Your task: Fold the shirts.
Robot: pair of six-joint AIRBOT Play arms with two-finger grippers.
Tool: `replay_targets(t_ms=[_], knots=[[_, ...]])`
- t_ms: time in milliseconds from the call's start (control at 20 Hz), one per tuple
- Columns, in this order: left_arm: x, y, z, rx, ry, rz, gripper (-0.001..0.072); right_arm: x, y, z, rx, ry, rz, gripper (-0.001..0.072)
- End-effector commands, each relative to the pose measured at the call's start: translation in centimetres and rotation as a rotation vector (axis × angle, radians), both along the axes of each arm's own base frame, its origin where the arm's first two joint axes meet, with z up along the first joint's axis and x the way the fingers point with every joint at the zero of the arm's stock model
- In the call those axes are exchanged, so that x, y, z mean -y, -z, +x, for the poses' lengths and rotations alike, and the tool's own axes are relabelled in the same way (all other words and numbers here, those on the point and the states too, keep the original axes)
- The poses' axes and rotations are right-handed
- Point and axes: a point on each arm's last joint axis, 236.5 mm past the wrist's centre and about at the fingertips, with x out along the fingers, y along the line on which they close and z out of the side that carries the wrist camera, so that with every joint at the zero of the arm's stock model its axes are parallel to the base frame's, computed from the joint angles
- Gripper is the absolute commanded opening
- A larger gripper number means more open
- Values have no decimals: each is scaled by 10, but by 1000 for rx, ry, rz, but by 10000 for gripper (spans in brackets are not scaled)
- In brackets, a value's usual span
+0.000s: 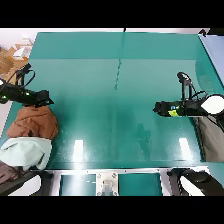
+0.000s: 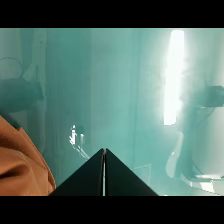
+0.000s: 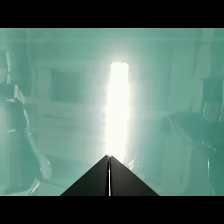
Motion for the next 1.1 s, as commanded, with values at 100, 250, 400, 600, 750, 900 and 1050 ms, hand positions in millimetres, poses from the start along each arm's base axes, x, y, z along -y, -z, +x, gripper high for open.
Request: replay_targets(t_ms=[100,250,400,600,750,900,1050], knots=[[0,0,0,1,-1,0,20,0,0,0,0,0,1,18],[0,0,0,1,-1,0,20,0,0,0,0,0,0,18],[0,0,0,1,0,0,20,0,0,0,0,0,1,18],[0,0,0,1,-1,0,20,0,0,0,0,0,0,18],[2,-4,7,29,-17,-17,20,0,0,1,3,1,1,18],[2,-8,19,70,-51,-29,20,0,-1,2,10,4,1,18],[-20,1,20,79,-49,81,563,0,-2,4,18,7,2,18]])
